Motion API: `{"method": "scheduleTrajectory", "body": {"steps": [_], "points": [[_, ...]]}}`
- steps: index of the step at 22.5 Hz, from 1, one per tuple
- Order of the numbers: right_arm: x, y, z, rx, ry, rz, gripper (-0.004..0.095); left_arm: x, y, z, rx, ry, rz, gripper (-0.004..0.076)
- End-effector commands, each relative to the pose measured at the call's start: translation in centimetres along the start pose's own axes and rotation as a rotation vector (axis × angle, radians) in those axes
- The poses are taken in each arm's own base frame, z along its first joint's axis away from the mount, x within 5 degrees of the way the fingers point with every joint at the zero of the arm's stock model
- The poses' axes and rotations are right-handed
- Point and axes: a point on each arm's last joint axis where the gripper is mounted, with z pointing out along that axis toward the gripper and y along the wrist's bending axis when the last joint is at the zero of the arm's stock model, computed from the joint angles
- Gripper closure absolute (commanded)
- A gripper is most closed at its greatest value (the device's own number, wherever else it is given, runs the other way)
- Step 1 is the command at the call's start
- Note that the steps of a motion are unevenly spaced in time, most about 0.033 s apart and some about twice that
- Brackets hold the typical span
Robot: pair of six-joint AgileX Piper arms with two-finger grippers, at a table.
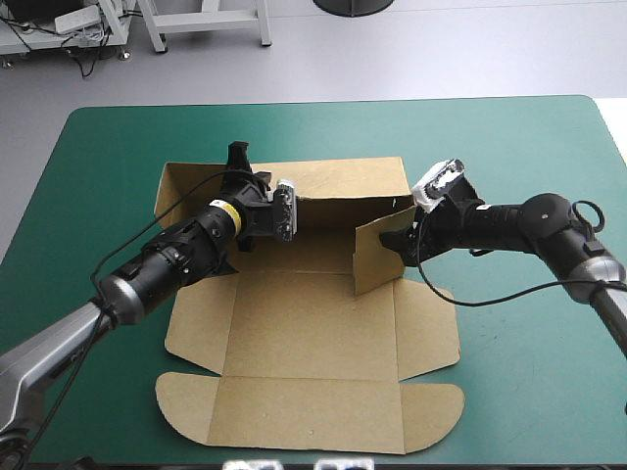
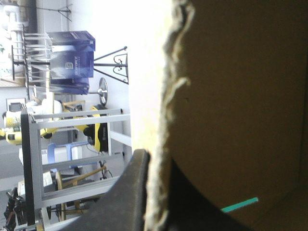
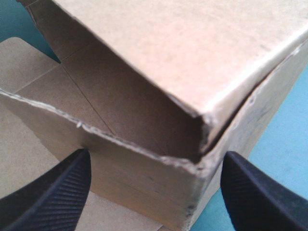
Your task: Fold the box
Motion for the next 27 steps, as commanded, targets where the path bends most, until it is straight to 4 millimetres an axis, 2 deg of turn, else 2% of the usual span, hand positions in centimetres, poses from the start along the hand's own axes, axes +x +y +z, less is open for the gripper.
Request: {"method": "scheduleTrajectory", "body": {"steps": [1, 8, 12, 15, 27], "points": [[-1.6, 0.3, -1.1, 0.021, -0.085, 0.032, 0.0211, -1.7, 0.5, 0.9, 0.033, 0.027, -0.1, 0.071], [-2.0, -0.5, -1.0, 0.124, -0.124, 0.039, 0.0211, -2.8, 1.2, 1.4, 0.019, -0.003, -0.118, 0.071], [-1.2, -0.9, 0.9, 0.096, -0.078, 0.051, 0.0211, -2.8, 1.1, 1.4, 0.029, 0.002, -0.116, 0.071], [-0.9, -1.1, 2.4, 0.084, -0.069, 0.092, 0.0269, -2.6, 1.0, 1.4, 0.041, 0.016, -0.129, 0.071], [-1.0, 0.0, 3.1, 0.014, -0.055, 0.103, 0.0916, -2.8, 1.0, 1.3, 0.043, 0.006, -0.148, 0.0706]]}}
